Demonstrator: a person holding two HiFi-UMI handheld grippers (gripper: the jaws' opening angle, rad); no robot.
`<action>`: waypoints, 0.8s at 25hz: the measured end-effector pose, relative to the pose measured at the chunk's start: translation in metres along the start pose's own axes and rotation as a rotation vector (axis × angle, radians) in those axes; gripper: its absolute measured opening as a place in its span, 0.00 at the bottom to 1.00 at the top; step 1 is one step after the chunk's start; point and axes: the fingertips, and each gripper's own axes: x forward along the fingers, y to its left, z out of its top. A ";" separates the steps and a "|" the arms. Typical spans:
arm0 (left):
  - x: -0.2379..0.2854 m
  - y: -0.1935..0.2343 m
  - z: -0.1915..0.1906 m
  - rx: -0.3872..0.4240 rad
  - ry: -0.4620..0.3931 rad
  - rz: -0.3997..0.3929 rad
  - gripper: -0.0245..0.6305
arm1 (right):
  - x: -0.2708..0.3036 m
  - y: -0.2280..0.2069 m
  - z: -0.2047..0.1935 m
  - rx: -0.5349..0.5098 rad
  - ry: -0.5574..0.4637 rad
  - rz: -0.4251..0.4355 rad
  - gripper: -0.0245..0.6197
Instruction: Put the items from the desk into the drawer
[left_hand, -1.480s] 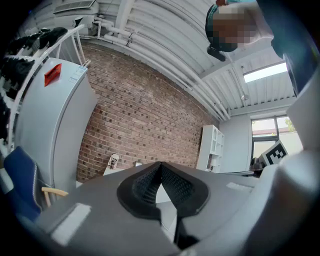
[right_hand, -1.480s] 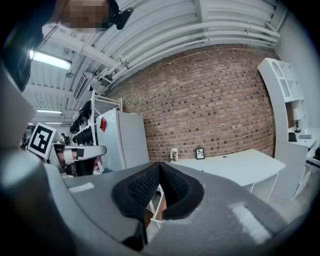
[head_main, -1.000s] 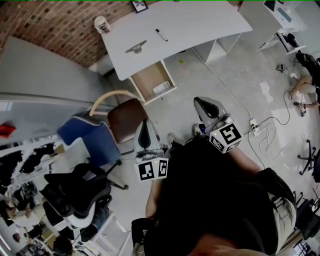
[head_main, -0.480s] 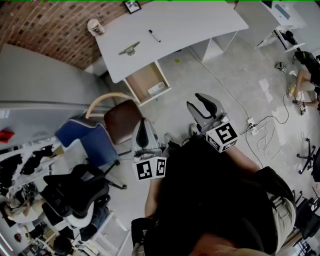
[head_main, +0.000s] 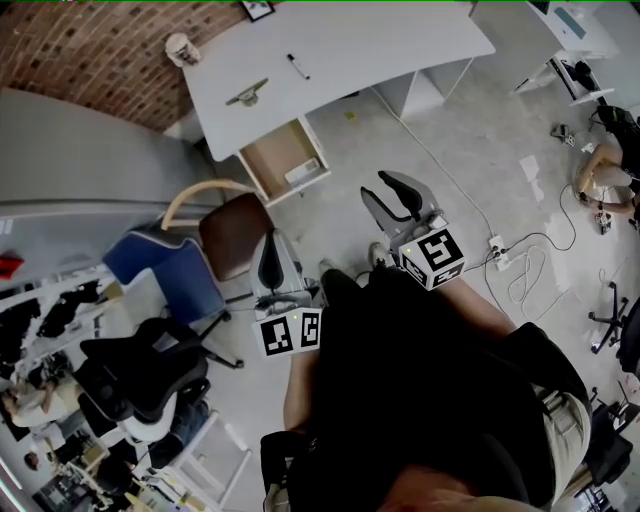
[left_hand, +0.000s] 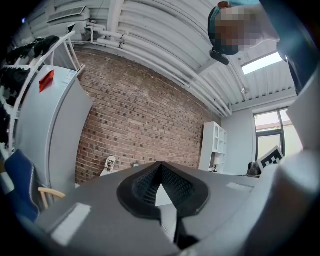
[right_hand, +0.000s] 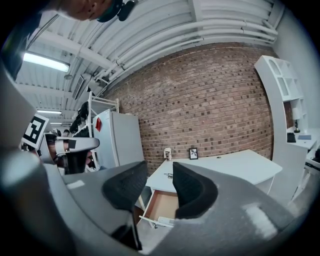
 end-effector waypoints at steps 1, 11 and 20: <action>0.000 -0.004 0.000 0.004 -0.001 0.002 0.04 | 0.000 -0.002 0.000 -0.001 -0.001 0.007 0.29; 0.016 -0.004 -0.002 -0.014 0.004 0.001 0.04 | 0.019 -0.006 -0.008 0.018 0.029 0.028 0.29; 0.061 0.045 -0.014 -0.073 0.030 -0.021 0.04 | 0.081 -0.007 -0.017 0.019 0.078 0.003 0.29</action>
